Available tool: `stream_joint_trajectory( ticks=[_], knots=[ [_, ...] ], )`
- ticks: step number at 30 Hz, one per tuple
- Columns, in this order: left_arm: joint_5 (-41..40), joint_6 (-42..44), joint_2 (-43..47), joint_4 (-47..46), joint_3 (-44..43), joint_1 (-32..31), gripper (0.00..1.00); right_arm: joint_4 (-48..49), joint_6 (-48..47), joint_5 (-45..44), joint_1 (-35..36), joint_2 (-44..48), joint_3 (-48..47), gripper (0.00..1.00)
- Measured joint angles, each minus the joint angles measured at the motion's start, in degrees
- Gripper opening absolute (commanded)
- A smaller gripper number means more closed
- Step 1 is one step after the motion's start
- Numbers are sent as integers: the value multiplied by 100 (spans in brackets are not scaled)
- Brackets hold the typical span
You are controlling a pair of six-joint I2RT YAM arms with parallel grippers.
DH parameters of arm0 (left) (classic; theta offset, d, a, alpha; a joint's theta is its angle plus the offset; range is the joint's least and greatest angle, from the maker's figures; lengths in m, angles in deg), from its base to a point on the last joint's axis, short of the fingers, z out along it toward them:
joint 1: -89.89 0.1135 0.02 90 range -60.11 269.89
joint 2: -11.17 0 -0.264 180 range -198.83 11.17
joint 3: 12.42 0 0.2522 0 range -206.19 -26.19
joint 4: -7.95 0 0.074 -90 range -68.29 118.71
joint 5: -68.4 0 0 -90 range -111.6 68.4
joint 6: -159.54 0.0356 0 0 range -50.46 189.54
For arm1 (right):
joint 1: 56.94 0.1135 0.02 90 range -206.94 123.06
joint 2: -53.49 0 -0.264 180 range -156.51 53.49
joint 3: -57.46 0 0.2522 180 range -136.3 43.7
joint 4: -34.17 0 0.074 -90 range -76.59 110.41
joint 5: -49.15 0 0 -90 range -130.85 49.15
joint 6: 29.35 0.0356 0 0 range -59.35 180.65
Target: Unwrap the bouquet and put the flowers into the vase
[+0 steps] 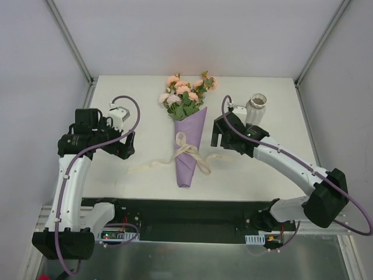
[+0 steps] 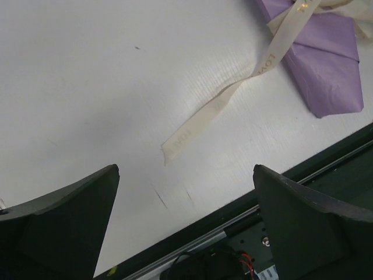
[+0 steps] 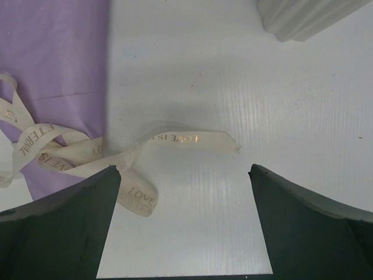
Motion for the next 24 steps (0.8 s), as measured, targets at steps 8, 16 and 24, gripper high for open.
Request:
stream_joint_trajectory(
  ticks=[8, 16, 24],
  knots=[
    [140, 236, -258, 136, 92, -715, 99, 490, 396, 127, 0, -420, 350, 96],
    [74, 382, -1309, -44, 114, -1670, 99, 1003, 654, 459, 15, -767, 789, 93],
    [-129, 562, -2330, -562, 149, -2218, 99, 1464, 852, 756, 17, -848, 975, 92]
  ],
)
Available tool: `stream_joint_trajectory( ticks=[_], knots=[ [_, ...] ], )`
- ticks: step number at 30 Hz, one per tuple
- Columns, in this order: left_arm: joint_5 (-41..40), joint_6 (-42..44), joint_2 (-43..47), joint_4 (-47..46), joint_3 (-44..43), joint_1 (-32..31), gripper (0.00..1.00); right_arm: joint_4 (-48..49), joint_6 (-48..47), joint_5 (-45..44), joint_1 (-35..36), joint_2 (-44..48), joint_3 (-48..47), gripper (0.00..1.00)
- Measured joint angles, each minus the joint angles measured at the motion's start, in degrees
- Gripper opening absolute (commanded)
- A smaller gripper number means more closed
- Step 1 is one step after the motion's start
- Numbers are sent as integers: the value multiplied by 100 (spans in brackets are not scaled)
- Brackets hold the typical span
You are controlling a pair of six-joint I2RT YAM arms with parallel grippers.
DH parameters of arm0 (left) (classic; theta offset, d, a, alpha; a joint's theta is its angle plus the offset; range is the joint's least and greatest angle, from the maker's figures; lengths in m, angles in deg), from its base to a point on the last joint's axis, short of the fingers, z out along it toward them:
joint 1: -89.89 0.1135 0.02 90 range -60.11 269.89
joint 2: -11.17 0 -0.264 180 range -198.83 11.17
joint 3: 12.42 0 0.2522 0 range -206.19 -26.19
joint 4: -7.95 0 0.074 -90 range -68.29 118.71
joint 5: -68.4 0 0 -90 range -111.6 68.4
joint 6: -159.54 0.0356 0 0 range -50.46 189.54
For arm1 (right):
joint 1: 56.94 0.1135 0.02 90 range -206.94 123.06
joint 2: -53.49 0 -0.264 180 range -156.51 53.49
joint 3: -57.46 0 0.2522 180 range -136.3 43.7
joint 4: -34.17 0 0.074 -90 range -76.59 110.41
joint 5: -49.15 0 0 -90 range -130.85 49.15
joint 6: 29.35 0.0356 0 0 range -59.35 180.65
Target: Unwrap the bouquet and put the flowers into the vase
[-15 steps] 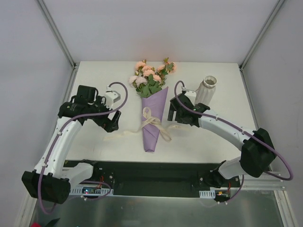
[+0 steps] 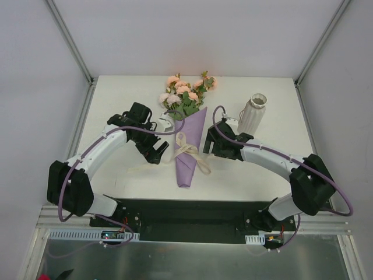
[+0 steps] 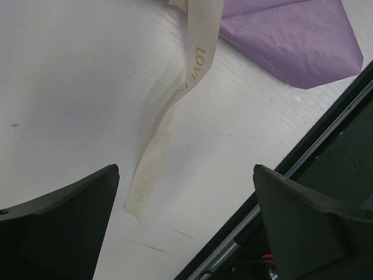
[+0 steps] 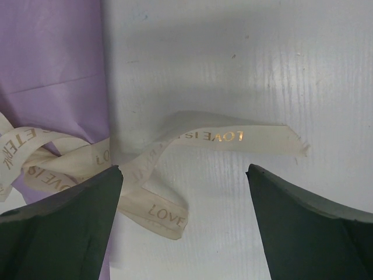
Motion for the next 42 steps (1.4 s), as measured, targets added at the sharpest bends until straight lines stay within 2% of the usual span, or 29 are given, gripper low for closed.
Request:
stream_joint_trajectory(
  ticks=[12, 20, 25, 26, 28, 29, 33, 36, 42],
  knots=[
    [-361, 535, -1355, -826, 2, -673, 95, 262, 352, 22, -55, -190, 92, 88],
    [-396, 691, -1714, -1121, -2, -986, 94, 289, 483, 31, -498, -205, 98, 92],
    [-533, 728, -1856, -1314, 0, -1191, 78, 269, 636, 46, -595, -238, 116, 92],
    [-546, 734, -1869, -1338, 0, -1196, 70, 269, 669, 50, -592, -269, 116, 92],
    [-595, 732, -1899, -1399, 0, -1220, 60, 271, 734, 94, -592, -337, 116, 92],
    [-632, 734, -1910, -1429, 0, -1220, 49, 295, 769, 131, -592, -369, 125, 92],
    [-782, 708, -1926, -1556, 7, -1228, 30, 442, 940, 299, -592, -446, 203, 88],
    [-859, 691, -1926, -1749, 94, -1228, 19, 540, 1106, 424, -592, -581, 205, 83],
    [-1034, 671, -1926, -1860, 243, -1231, 11, 614, 1631, 780, -592, -933, 114, 72]
  ],
)
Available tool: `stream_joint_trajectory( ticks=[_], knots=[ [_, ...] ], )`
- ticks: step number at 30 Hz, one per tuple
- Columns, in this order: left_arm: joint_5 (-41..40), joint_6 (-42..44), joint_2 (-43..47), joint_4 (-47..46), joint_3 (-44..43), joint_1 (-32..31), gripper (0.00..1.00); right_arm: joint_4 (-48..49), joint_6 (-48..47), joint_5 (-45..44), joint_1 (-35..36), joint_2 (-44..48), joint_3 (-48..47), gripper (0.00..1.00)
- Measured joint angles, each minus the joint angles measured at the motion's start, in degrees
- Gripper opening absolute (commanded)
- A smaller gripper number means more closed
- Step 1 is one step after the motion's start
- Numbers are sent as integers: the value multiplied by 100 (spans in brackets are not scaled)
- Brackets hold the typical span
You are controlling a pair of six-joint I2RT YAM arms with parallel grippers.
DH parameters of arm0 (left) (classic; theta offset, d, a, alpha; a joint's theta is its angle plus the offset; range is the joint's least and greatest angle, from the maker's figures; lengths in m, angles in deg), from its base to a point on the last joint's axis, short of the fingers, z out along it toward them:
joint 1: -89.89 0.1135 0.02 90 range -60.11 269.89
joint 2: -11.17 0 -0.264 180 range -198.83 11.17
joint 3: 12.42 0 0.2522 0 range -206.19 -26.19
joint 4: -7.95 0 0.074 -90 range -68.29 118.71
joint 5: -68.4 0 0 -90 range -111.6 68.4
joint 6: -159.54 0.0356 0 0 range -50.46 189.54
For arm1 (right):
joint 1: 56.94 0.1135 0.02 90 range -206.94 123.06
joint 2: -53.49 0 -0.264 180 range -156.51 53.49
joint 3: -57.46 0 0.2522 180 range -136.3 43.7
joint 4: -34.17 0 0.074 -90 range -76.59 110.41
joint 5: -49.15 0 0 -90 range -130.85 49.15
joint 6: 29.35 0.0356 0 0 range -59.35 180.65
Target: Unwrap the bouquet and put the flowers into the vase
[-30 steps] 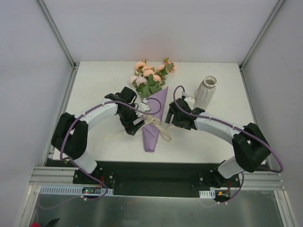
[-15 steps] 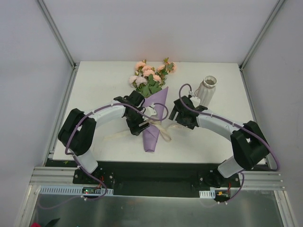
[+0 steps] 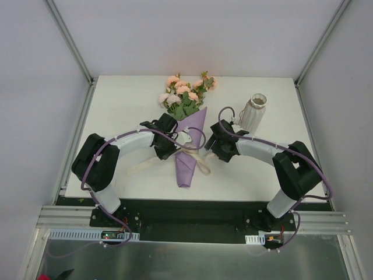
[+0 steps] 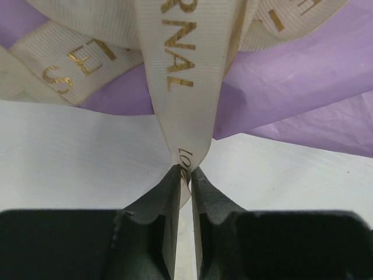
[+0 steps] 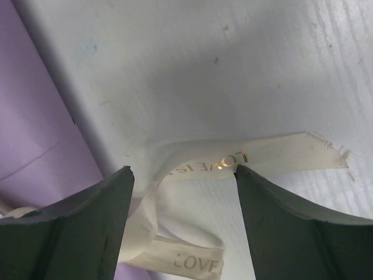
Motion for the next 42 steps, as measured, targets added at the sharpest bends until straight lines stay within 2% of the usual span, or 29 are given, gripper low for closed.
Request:
stream_joint_trajectory(
  ticks=[9, 18, 26, 29, 33, 34, 35, 38, 42],
  knots=[
    [-98, -31, 0, -173, 17, 0, 10, -57, 577, 164, 20, -61, -50, 70],
    [-105, -76, 11, -219, 61, 0, 9, -673, 603, 42, 330, 103, -330, 70],
    [-133, -87, 11, -234, 105, 0, 9, -623, 682, 221, 350, 85, -393, 65],
    [-221, -87, 11, -236, 105, 0, 9, -566, 769, 369, 350, -140, -424, 59],
    [-260, -87, 24, -236, 109, 0, 9, -544, 894, 457, 350, -223, -424, 46],
    [-264, -87, 39, -234, 111, 0, 9, -520, 914, 459, 350, -223, -424, 41],
    [-269, -85, 55, -234, 114, 0, 9, -490, 938, 459, 350, -225, -424, 31],
    [-293, -85, 109, -236, 114, 0, 9, -455, 1025, 459, 352, -243, -437, 15],
    [-365, -85, 162, -238, 114, 0, 9, -446, 1082, 457, 356, -264, -437, 9]
  ],
)
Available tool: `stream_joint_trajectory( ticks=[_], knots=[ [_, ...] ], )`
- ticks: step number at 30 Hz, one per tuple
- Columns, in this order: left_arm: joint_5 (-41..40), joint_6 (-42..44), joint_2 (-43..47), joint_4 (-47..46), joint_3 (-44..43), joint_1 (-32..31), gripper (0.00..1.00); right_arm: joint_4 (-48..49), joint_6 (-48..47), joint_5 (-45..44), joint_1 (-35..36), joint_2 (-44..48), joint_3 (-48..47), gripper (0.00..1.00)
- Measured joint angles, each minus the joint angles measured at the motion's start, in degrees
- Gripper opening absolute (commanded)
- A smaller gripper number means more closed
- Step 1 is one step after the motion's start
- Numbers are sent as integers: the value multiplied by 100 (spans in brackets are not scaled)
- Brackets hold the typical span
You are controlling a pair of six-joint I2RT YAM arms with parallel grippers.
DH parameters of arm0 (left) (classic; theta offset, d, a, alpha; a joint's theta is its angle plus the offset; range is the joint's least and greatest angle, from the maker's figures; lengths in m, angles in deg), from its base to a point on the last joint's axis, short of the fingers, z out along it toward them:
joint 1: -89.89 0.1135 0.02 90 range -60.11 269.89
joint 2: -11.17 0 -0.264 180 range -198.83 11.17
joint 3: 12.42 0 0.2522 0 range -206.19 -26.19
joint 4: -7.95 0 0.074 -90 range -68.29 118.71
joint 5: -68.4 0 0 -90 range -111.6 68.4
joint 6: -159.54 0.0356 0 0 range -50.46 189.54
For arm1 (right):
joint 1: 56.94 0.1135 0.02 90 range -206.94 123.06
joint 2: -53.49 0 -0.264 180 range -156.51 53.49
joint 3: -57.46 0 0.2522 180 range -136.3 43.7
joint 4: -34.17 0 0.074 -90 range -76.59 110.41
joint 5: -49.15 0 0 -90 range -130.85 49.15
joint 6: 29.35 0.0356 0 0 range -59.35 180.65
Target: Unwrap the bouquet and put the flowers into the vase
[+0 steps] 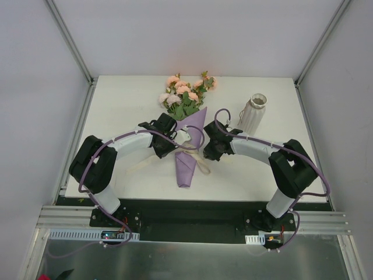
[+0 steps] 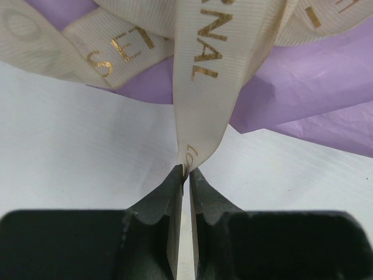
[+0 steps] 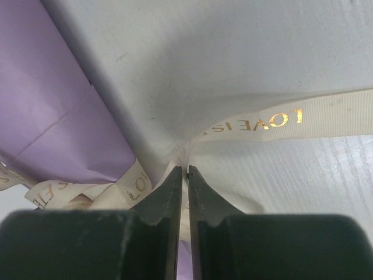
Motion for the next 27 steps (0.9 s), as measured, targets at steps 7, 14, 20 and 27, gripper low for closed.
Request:
stream_joint_trajectory(
  ticks=[7, 14, 20, 27],
  knots=[
    [-39, 0, 103, 4, 0, 0, 8, 0, 61, -9, 7, -4, 0, 1],
    [-98, -2, 219, 13, 0, 0, 7, 0, 79, -328, -2, 48, 48, 17],
    [-160, -2, 365, 48, 0, 0, 7, 98, -76, -496, 11, 299, 258, 55],
    [-181, -2, 365, 83, 0, 2, 7, 317, -129, -439, 105, 319, 273, 48]
  ],
)
